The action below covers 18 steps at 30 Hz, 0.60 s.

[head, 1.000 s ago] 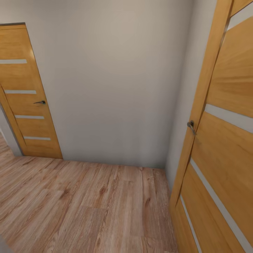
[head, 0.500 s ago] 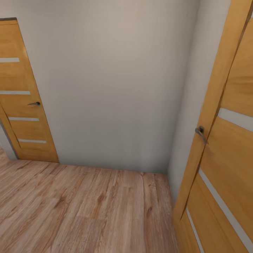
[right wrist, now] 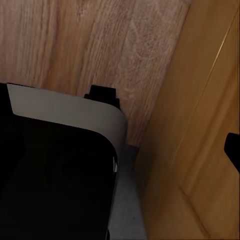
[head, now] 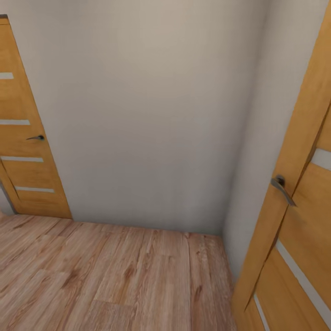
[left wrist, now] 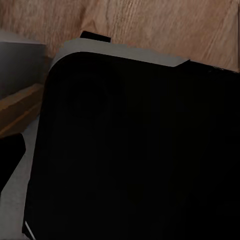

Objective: Move the two storage containers from the living room to the garage. In the garage, place one container on the floor and stack the other container on top of it (either order is fine).

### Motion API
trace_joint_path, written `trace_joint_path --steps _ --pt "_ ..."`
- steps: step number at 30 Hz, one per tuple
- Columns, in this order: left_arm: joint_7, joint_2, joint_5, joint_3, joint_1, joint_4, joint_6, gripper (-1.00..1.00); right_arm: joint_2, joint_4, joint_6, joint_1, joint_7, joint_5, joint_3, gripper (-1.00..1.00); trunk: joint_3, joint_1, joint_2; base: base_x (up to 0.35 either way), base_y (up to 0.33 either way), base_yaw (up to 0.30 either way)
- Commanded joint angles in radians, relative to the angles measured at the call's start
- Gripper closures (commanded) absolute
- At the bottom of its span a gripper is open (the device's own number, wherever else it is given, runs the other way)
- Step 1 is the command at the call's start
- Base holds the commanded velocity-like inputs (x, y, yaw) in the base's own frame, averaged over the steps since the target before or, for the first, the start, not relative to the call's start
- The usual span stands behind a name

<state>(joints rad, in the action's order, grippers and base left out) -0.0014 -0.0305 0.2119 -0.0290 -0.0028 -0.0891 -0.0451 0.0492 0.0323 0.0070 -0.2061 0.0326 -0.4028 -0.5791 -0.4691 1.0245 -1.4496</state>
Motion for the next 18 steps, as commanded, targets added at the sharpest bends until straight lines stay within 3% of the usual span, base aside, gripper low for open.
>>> trace_joint_path --steps 1,18 --pt "0.0 0.0 0.004 -0.002 0.0 0.0 -0.002 -1.0 0.0 0.001 0.001 -0.001 0.003 -0.01 -0.008 -1.0 -0.001 0.001 0.0 0.321 0.0 0.0" --pt "0.0 0.0 0.004 -0.003 0.0 0.0 -0.002 -1.0 0.0 0.001 -0.003 -0.001 0.003 -0.01 -0.008 -1.0 -0.001 0.001 0.0 0.321 0.0 0.0"
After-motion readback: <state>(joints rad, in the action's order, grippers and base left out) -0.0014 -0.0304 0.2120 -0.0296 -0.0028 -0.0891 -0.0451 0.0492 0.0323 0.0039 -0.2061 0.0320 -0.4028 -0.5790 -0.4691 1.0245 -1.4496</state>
